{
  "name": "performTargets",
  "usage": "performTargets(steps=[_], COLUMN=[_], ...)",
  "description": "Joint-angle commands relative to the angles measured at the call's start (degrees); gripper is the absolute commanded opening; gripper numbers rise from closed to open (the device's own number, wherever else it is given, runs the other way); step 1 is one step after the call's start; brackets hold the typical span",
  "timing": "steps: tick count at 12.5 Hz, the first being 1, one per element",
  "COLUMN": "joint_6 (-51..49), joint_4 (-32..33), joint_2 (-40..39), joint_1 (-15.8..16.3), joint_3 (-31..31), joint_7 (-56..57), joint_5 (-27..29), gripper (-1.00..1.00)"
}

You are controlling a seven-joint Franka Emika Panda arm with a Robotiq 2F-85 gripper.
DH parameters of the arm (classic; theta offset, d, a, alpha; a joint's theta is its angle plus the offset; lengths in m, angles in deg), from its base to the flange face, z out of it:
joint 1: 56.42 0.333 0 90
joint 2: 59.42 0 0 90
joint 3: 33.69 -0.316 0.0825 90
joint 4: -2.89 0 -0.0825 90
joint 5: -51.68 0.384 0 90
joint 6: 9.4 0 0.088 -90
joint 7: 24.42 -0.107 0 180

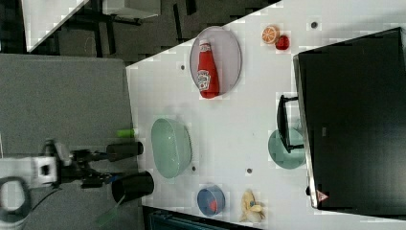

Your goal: Drag strainer left to right.

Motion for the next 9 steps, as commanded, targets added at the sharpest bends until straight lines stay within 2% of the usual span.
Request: performTargets(steps=[1,6,9], joint_6=[7.4,20.4,27.1], joint_4=[1.4,2.8,4.0], joint_2=[-3.6,-16.6,-23.9], joint_1=[0.1,0.3,0.4], joint_3=[-4.5,-8.2,-8.1], joint_7=[-21.5,-48.0,-57.3], joint_5=[0.2,-1.1,-3.7], gripper=[1.00,1.00,1.00])
